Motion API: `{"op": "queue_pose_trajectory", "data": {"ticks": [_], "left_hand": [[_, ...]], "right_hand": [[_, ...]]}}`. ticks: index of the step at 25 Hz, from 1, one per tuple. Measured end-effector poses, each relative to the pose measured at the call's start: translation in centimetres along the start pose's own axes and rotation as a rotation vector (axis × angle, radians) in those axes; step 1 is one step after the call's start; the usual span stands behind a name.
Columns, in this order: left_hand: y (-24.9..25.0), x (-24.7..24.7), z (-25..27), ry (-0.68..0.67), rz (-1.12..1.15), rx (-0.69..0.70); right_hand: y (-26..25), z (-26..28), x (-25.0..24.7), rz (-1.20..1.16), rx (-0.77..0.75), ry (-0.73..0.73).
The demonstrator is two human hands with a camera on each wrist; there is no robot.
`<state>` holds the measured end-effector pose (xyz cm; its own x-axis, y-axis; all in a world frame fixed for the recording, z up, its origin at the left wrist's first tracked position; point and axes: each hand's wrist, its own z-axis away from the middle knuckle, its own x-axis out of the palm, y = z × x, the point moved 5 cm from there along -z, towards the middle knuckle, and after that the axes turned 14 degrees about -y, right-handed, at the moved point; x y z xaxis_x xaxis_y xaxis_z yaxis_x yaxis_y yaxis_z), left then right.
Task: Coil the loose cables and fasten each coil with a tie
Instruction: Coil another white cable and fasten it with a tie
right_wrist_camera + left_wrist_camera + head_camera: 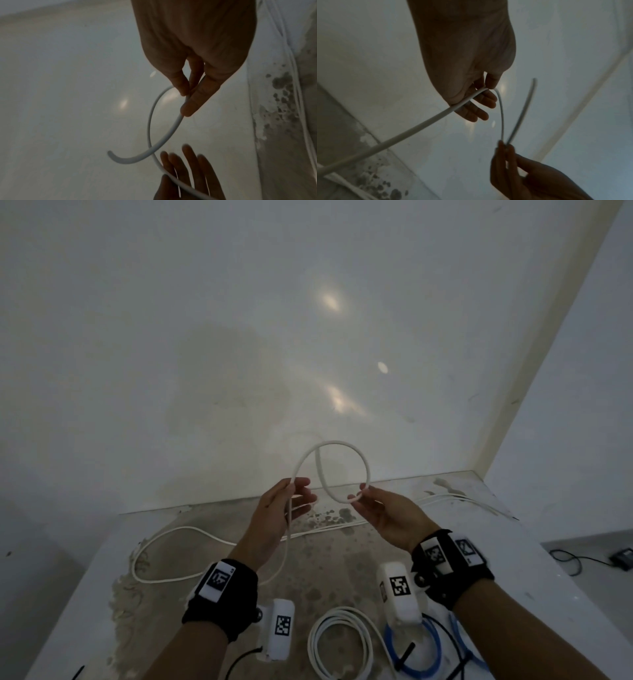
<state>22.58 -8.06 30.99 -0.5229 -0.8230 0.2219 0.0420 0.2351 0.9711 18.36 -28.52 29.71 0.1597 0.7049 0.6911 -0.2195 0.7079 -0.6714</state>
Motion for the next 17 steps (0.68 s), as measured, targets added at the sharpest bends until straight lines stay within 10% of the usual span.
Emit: {"op": "queue_pose_trajectory", "data": {"ticks": [6,11,17], "left_hand": [[1.3,4.3,0.1,-0.033,-0.154,0.093],[2.7,4.9,-0.9,0.074,0.167,0.027],[3.6,3.3,-1.5,0.230,0.446,-0.010]], "right_hand": [[4.4,-0.4,-0.1,-0.069,0.068,0.051],[6.3,1.4,1.4,0.314,0.156,-0.061],[4.3,2.0,5.9,1.170,-0.363,-0.228]]}}
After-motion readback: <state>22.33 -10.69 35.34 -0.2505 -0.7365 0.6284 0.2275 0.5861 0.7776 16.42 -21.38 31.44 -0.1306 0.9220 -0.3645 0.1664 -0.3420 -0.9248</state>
